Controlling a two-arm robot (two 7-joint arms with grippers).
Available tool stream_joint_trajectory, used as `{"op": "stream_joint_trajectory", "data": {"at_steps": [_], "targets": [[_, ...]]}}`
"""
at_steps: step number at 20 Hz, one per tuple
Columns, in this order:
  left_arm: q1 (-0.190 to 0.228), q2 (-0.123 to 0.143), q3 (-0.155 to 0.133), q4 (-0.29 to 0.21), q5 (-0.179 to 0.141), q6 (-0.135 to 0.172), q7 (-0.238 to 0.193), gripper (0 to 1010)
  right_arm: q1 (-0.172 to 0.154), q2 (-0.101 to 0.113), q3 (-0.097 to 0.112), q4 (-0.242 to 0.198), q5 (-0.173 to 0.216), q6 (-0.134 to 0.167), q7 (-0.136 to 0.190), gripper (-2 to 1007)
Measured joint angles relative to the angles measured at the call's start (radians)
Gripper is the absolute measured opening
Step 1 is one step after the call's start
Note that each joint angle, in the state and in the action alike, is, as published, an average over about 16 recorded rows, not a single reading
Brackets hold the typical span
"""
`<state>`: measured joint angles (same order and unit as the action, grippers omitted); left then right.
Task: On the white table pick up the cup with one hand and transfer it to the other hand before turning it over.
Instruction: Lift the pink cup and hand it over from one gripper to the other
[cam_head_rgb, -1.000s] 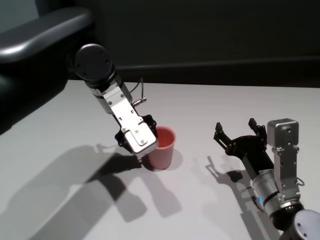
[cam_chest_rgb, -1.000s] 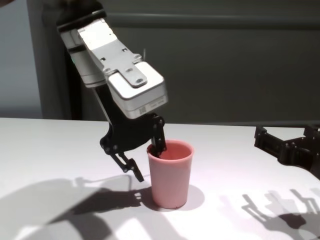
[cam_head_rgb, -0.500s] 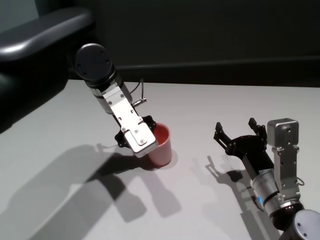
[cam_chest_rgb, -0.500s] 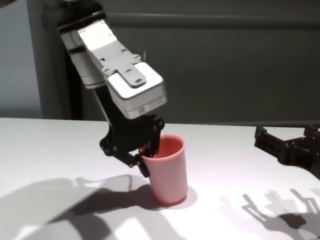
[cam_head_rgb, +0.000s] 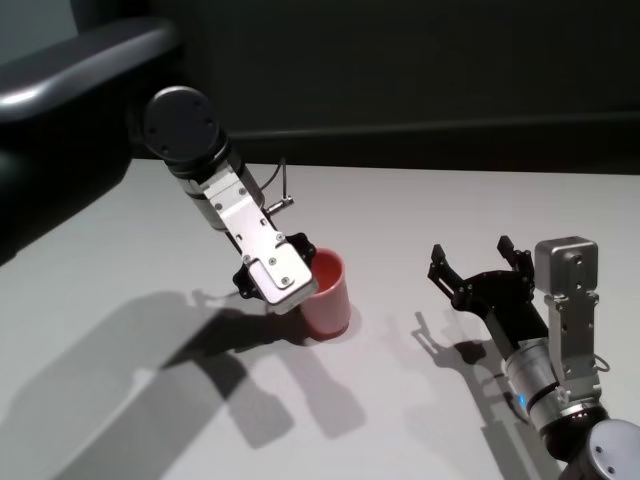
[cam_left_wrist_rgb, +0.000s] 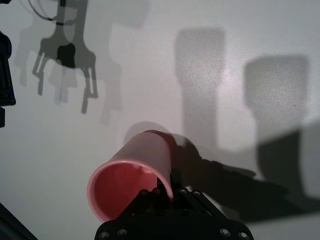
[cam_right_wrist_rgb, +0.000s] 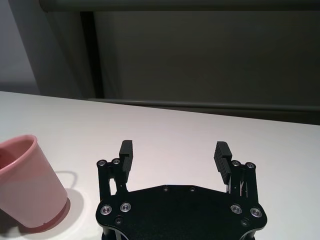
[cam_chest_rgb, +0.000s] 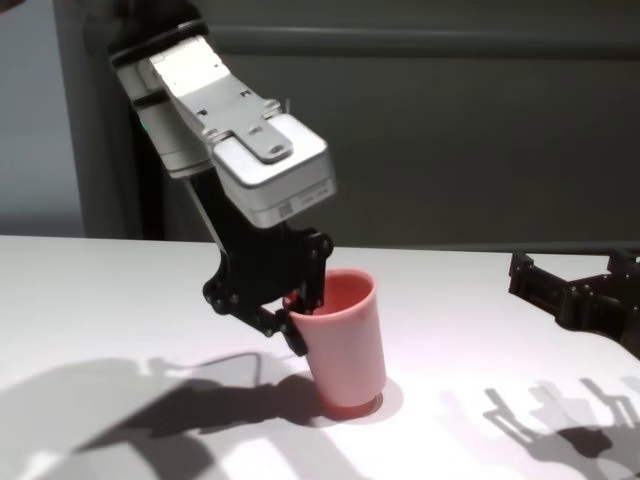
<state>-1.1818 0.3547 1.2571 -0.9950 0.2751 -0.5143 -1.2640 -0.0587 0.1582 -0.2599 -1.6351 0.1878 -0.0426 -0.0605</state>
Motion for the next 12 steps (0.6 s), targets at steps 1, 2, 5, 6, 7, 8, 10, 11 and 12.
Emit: {"op": "stream_joint_trajectory", "data": {"at_steps": [1,2,5,6,7,8,10,11,12], "targets": [[0.002,0.004,-0.003,-0.004,-0.008,0.005,0.002,52,0.0,0.0,0.0,0.0,0.0,0.0,0.0,1000],[0.004,0.009,-0.006,-0.009,-0.016,0.01,0.005,52,0.0,0.0,0.0,0.0,0.0,0.0,0.0,1000],[0.011,0.026,-0.019,-0.024,-0.043,0.029,0.017,52,0.0,0.0,0.0,0.0,0.0,0.0,0.0,1000],[0.014,0.033,-0.025,-0.029,-0.054,0.036,0.022,52,0.0,0.0,0.0,0.0,0.0,0.0,0.0,1000],[0.017,0.04,-0.031,-0.035,-0.064,0.043,0.028,52,0.0,0.0,0.0,0.0,0.0,0.0,0.0,1000],[0.02,0.048,-0.038,-0.041,-0.075,0.051,0.034,52,0.0,0.0,0.0,0.0,0.0,0.0,0.0,1000],[0.027,0.062,-0.051,-0.052,-0.097,0.066,0.045,52,0.0,0.0,0.0,0.0,0.0,0.0,0.0,1000],[0.031,0.07,-0.058,-0.058,-0.108,0.073,0.05,52,0.0,0.0,0.0,0.0,0.0,0.0,0.0,1000],[0.035,0.077,-0.066,-0.064,-0.12,0.081,0.056,52,0.0,0.0,0.0,0.0,0.0,0.0,0.0,1000]]}}
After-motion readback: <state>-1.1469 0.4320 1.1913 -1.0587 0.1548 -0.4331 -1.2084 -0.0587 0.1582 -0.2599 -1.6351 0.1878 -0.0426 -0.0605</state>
